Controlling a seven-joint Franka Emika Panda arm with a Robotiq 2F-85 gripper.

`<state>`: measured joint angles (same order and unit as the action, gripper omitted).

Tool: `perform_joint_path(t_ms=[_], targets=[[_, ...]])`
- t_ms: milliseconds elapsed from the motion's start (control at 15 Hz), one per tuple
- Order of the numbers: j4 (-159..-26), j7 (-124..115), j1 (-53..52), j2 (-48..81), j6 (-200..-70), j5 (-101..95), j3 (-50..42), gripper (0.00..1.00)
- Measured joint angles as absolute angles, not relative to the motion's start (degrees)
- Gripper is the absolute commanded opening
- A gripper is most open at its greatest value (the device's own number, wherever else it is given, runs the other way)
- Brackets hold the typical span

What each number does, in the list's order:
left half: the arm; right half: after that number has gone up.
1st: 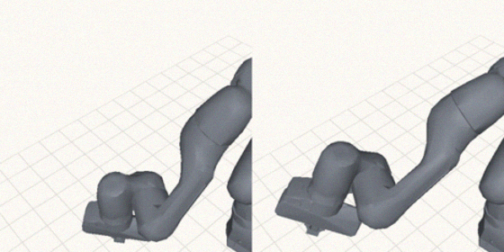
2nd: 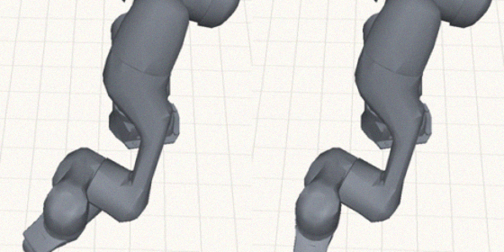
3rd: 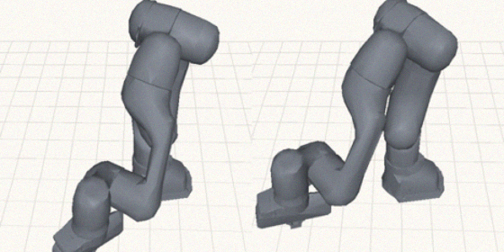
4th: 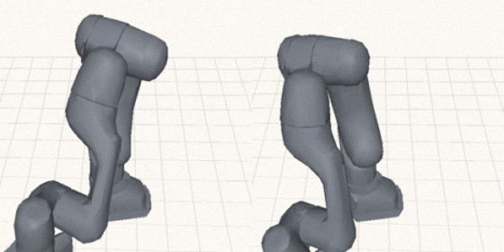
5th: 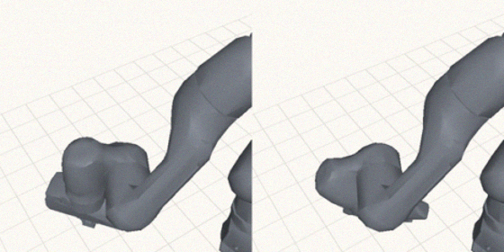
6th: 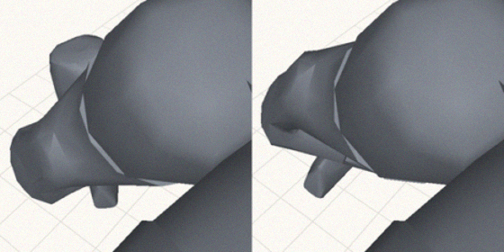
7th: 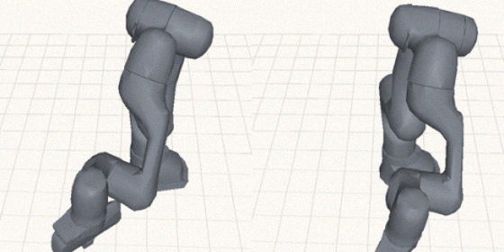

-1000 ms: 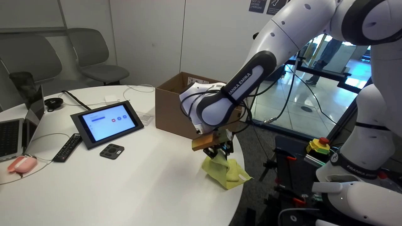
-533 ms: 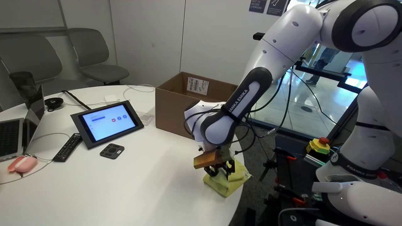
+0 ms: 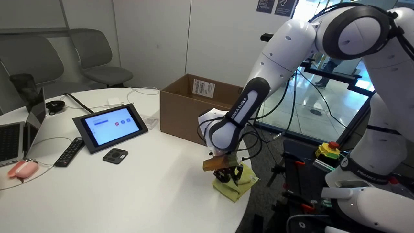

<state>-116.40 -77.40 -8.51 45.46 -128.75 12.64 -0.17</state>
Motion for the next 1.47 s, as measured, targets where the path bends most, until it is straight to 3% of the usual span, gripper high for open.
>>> perform_joint_path(t_ms=[467, 1467], targets=[[-116.4, -75.7, -7.9, 45.3, -128.7, 12.7, 0.1, 1.00], [-116.9, -70.6, -10.6, 34.1, -143.0, 7.3, -1.5, 1.00]])
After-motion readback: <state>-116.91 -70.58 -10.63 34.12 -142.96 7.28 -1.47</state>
